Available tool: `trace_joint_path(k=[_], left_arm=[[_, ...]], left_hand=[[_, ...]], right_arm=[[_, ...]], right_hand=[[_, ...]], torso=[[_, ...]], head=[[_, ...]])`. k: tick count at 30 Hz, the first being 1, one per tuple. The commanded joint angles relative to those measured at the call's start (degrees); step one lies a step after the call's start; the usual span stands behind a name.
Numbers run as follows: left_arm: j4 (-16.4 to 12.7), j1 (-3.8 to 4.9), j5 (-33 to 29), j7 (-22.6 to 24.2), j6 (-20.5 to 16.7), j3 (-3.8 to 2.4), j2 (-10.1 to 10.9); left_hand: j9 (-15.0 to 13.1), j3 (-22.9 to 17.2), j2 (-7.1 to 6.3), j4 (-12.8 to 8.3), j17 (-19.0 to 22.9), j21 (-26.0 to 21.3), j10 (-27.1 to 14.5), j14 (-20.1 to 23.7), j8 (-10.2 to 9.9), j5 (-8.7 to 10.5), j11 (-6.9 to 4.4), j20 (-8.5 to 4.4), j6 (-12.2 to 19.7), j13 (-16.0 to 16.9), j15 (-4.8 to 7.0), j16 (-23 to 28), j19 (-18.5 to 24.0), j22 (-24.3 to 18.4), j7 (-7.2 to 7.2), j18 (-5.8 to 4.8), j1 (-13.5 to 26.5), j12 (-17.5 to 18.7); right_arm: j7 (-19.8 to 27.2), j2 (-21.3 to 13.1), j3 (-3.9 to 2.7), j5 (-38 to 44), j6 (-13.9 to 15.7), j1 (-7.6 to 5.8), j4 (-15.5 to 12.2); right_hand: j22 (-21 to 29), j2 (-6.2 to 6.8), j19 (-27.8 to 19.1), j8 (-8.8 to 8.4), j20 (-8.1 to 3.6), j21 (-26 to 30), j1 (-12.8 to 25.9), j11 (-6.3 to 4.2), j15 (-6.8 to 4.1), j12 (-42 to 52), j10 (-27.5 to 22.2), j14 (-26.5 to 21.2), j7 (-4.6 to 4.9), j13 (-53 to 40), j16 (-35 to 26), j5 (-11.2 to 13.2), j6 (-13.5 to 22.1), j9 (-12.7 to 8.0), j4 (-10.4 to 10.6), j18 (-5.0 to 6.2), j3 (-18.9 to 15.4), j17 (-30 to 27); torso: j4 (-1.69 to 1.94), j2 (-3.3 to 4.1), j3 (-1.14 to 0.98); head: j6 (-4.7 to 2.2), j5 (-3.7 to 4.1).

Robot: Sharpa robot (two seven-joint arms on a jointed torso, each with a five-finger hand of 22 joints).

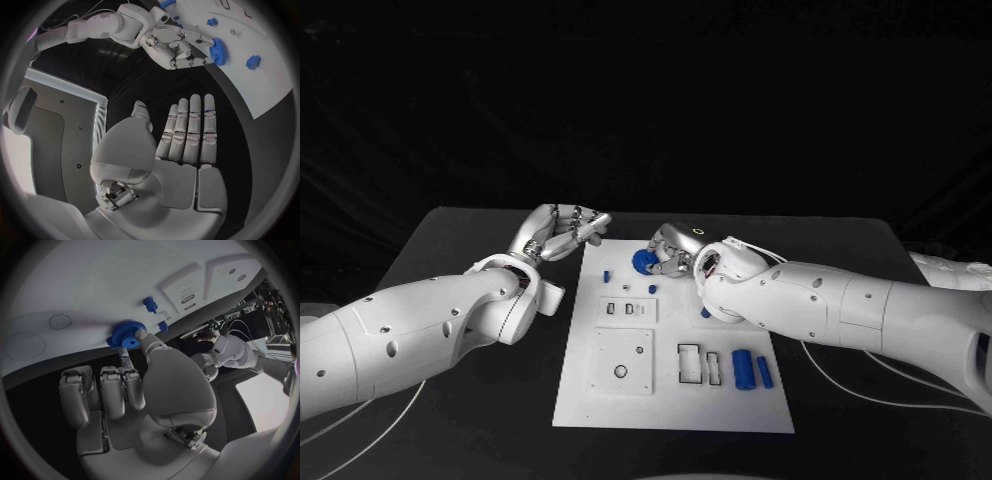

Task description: Assemble the parts on the task board

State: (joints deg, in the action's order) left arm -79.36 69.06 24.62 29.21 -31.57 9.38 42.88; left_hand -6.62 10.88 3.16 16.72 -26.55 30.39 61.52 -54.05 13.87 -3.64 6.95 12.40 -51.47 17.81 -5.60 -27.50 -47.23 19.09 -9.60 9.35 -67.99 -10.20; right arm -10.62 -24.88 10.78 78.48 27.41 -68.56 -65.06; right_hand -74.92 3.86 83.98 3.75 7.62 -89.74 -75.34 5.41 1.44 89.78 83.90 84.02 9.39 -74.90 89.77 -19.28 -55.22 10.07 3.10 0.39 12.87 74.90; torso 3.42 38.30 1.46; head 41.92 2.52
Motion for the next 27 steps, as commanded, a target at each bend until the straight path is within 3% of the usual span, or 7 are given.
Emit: trace_joint_path(k=[1,4,8,17,21,24,27], left_arm=[[-0.15,0.06,-0.19,0.31,-0.15,-0.06,-0.09],[-0.15,0.06,-0.19,0.31,-0.12,-0.06,-0.11],[-0.14,0.06,-0.19,0.31,-0.08,-0.06,-0.14],[-0.10,0.06,-0.19,0.33,0.06,-0.06,-0.17],[0.05,0.06,-0.19,0.34,0.12,-0.06,-0.29],[0.19,0.06,-0.19,0.36,0.19,-0.06,-0.44],[0.50,0.05,-0.19,0.38,0.28,-0.05,-0.71]], left_hand=[[-0.06,0.46,0.13,-0.02,0.05,-0.33,-0.11,0.34,-0.30,-0.36,0.11,0.07,-0.04,-0.05,0.13,0.32,0.21,-0.05,-0.28,1.10,-0.65,0.08],[-0.06,0.46,0.13,-0.02,0.05,-0.33,-0.11,0.34,-0.30,-0.36,0.11,0.07,-0.04,-0.05,0.13,0.32,0.21,-0.05,-0.28,1.10,-0.65,0.08],[-0.06,0.46,0.13,-0.02,0.05,-0.33,-0.11,0.34,-0.30,-0.36,0.11,0.07,-0.04,-0.05,0.13,0.32,0.21,-0.05,-0.28,1.10,-0.65,0.08],[-0.06,0.46,0.13,-0.02,0.05,-0.33,-0.11,0.34,-0.30,-0.36,0.11,0.07,-0.04,-0.05,0.13,0.32,0.21,-0.05,-0.28,1.10,-0.65,0.08],[-0.06,0.46,0.13,-0.02,0.05,-0.33,-0.11,0.34,-0.30,-0.36,0.11,0.07,-0.04,-0.05,0.13,0.32,0.21,-0.05,-0.28,1.10,-0.65,0.08],[-0.06,0.46,0.13,-0.02,0.05,-0.33,-0.11,0.34,-0.30,-0.36,0.11,0.07,-0.04,-0.05,0.13,0.32,0.21,-0.05,-0.28,1.10,-0.65,0.08],[-0.11,0.49,0.25,-0.03,0.12,-0.47,-0.07,0.35,-0.38,-0.38,0.11,0.09,-0.09,-0.15,0.12,0.33,0.17,-0.13,-0.27,1.11,-0.73,0.07]], right_arm=[[-0.53,0.02,0.03,0.68,-1.85,0.07,-0.07],[-0.50,-0.09,0.03,0.69,-1.77,0.07,-0.16],[0.02,-0.30,0.03,0.69,-0.91,0.07,-0.41],[3.05,-1.81,0.03,-0.61,4.91,0.06,-2.38],[5.68,-3.46,0.02,-4.45,9.63,-0.27,-4.55],[8.15,-6.06,0.00,-9.61,12.14,-1.45,-7.73],[10.25,-9.23,0.00,-14.86,11.70,-3.31,-10.90]], right_hand=[[-15.08,1.15,6.02,-0.29,0.52,-0.26,0.47,0.46,0.34,0.22,6.10,5.98,0.03,-15.10,0.23,0.62,3.34,-0.86,-0.17,-0.39,0.15,15.10],[-15.08,1.30,6.02,-0.23,0.46,-0.26,0.85,0.14,0.21,0.22,6.10,5.98,-0.35,-15.10,0.23,1.56,7.55,-1.71,-0.29,-0.39,-0.15,15.10],[-15.08,1.30,6.02,-0.19,0.34,-0.26,0.99,-0.13,0.02,0.22,6.10,5.98,-0.68,-15.10,0.23,1.80,9.28,-2.03,-0.38,-0.39,-0.31,15.10],[-15.08,1.02,6.02,1.33,0.02,-0.26,1.41,-0.35,-0.26,0.22,6.10,5.98,-0.84,-15.10,0.23,1.94,6.61,-1.32,-0.38,-0.39,-0.54,15.10],[-15.08,0.74,6.02,2.30,-0.04,-0.26,1.99,-0.30,-0.29,0.22,6.10,5.98,-0.74,-15.10,0.23,2.03,4.41,-0.85,0.00,-0.39,-0.69,15.10],[-15.08,0.38,6.02,3.00,0.01,-0.26,3.42,-0.16,-0.19,0.22,6.10,5.98,-0.56,-15.10,0.23,1.71,2.63,-0.52,1.00,-0.39,-1.04,15.10],[-15.08,0.24,6.02,3.19,0.06,-0.26,4.49,-0.15,-0.13,0.22,6.10,5.98,-0.60,-15.10,0.23,1.50,1.84,-0.41,1.69,-0.39,-1.32,15.10]], torso=[[-0.04,0.01,0.02],[-0.03,0.04,0.00],[0.01,0.05,-0.01],[-0.05,-0.03,-0.03],[0.01,0.01,0.00],[-0.01,0.03,-0.06],[-0.21,-0.13,-0.06]], head=[[0.01,0.04],[0.02,0.04],[0.02,0.05],[0.05,-0.02],[-0.10,0.24],[-0.28,0.34],[-0.16,0.29]])
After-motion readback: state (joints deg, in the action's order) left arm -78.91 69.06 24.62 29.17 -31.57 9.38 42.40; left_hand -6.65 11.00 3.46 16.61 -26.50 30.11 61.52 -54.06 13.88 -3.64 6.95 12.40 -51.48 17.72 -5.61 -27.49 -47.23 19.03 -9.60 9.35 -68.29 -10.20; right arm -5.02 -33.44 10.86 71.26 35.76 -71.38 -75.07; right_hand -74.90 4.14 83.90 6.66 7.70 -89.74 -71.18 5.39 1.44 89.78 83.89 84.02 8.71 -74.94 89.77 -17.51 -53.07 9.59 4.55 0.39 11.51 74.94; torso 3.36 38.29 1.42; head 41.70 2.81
